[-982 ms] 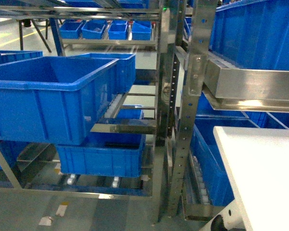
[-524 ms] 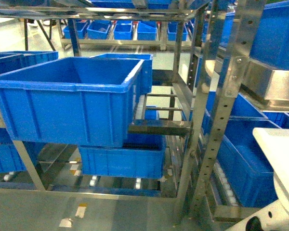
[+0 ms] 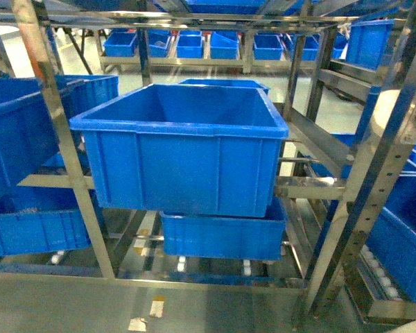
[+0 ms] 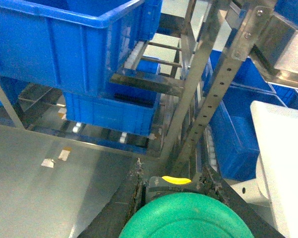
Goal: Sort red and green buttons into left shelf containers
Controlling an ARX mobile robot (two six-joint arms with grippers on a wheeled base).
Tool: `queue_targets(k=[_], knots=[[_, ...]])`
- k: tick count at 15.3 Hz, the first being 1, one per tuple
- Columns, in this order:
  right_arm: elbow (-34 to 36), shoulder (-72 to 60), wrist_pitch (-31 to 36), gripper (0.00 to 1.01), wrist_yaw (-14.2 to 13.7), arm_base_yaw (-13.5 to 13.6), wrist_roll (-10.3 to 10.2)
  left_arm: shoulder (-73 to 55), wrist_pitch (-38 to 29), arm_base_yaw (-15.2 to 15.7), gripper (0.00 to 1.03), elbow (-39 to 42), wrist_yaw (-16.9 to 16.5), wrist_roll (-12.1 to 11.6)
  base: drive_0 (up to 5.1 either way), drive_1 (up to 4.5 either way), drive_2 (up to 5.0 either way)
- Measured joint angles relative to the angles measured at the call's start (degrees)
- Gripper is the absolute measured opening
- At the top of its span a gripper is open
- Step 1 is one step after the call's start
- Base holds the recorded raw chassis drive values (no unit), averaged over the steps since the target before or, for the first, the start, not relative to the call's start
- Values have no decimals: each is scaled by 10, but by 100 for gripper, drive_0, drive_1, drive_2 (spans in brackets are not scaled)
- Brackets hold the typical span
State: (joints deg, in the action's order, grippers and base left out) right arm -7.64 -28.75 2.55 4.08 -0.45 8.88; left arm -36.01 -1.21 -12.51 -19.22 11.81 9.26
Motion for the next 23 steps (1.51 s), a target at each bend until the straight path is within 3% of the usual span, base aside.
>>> queue_targets(k=[15, 21, 23], knots=[[0, 0, 0, 29, 0, 0, 0, 0, 0, 0, 32, 0, 0, 0, -493, 239, 239], [0, 0, 0, 29, 2, 0, 0, 1, -1, 0, 32, 0, -1, 0, -11, -11, -11], [0, 0, 0, 29, 2, 0, 0, 0, 1, 0, 32, 0, 0, 0, -11, 403, -426]])
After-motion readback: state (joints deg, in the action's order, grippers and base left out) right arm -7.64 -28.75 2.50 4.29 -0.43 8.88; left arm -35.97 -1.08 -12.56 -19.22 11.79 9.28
